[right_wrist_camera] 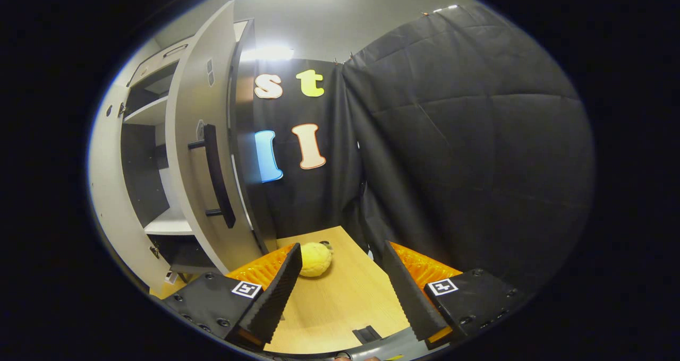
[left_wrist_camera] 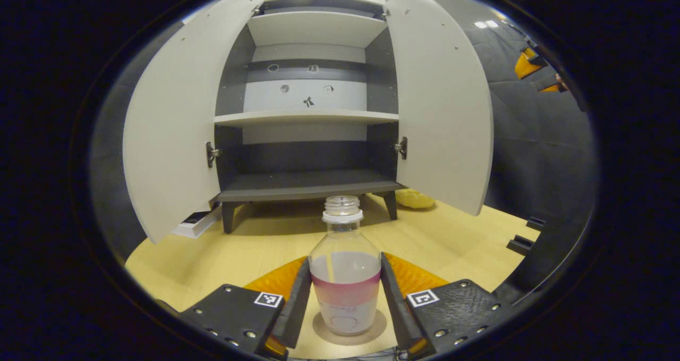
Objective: Grasp the bottle in the cabinet with the left hand and place it on the coaster, then close the right door with the right hand and the left door with the left hand.
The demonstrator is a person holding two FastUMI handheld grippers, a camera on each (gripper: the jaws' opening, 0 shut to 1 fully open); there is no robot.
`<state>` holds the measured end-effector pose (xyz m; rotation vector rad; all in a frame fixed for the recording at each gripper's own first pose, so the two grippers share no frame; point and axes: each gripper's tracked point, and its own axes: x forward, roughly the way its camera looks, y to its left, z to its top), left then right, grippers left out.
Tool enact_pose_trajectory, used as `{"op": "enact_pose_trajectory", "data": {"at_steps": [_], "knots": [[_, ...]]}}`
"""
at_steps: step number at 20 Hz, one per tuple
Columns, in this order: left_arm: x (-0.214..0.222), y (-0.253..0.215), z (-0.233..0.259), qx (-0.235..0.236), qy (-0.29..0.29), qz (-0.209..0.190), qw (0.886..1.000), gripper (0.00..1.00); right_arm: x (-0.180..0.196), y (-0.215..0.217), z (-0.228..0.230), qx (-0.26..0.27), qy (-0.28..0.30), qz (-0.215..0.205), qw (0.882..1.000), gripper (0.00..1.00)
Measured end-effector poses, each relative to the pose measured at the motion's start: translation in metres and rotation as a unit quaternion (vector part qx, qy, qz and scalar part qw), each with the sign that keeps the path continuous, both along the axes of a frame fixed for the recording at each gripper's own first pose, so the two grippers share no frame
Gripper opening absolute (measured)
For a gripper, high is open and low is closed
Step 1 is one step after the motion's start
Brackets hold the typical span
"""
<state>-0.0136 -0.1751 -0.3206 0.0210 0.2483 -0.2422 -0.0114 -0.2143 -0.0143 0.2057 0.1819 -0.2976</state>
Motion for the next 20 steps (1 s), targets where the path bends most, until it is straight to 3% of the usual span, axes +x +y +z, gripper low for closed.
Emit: {"op": "enact_pose_trajectory", "data": {"at_steps": [9,12,13,14,15,20], "knots": [[0.009,-0.006,-0.003,0.019,0.021,-0.029,0.999,0.71,0.001,0.006,-0.028,0.048,0.021,-0.003,0.999,0.98],[0.015,0.006,-0.005,0.023,0.024,-0.023,0.999,0.96,-0.004,0.005,-0.046,0.049,0.036,-0.009,0.998,0.98],[0.013,0.004,0.0,0.021,0.022,-0.024,0.999,0.9,-0.007,0.005,-0.05,0.048,0.039,-0.01,0.998,0.98],[0.012,0.003,0.007,0.02,0.019,-0.028,0.999,0.96,-0.01,0.007,-0.052,0.047,0.039,-0.01,0.998,0.98],[0.01,0.001,0.019,0.019,0.017,-0.033,0.999,0.9,-0.013,0.008,-0.055,0.045,0.039,-0.011,0.998,0.98],[-0.014,-0.004,0.077,0.014,-0.002,-0.081,0.997,0.89,-0.022,0.005,-0.064,0.037,0.043,-0.023,0.998,0.98]]}}
